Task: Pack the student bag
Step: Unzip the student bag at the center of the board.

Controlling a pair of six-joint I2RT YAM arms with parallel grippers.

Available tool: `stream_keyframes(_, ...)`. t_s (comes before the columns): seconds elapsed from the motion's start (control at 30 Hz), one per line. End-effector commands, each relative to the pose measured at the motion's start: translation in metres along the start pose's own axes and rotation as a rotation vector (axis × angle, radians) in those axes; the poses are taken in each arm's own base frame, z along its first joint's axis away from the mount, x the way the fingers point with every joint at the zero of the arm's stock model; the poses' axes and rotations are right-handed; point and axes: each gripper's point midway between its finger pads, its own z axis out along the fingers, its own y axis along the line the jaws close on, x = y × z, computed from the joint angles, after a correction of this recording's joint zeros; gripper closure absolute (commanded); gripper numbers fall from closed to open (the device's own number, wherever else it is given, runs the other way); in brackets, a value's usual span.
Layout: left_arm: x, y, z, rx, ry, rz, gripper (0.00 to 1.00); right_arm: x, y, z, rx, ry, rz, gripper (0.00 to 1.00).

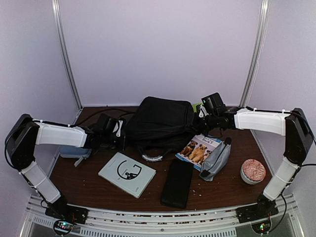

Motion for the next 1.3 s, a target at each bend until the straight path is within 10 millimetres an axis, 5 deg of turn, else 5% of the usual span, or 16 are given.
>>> stream_keyframes(0.0,0.011,0.024,0.009,-0.052,0.057,-0.039,1.0,-0.044,-0.045,-0.008,0.205,-0.141,-0.025,1.0)
stream_keyframes(0.2,0.023,0.025,0.015,-0.038,0.077,-0.054,1.0,-0.049,-0.044,-0.009,0.197,-0.12,-0.042,1.0)
stream_keyframes(0.4,0.032,0.008,0.008,0.001,0.067,-0.026,1.0,-0.037,0.003,-0.028,0.044,-0.121,-0.05,0.53)
stream_keyframes(0.5,0.032,-0.007,0.007,0.017,0.06,0.001,1.0,-0.021,0.021,-0.033,-0.021,-0.102,-0.021,0.43)
stream_keyframes(0.8,0.02,-0.054,0.002,0.108,0.025,0.043,1.0,0.047,0.067,-0.003,-0.154,0.024,0.066,0.41)
stream_keyframes(1.0,0.024,-0.077,-0.004,0.163,0.019,0.06,1.0,0.078,0.072,0.017,-0.18,0.091,0.153,0.4)
stream_keyframes(1.27,0.036,-0.106,0.005,0.214,0.035,0.086,1.0,0.096,0.054,0.033,-0.138,0.121,0.211,0.41)
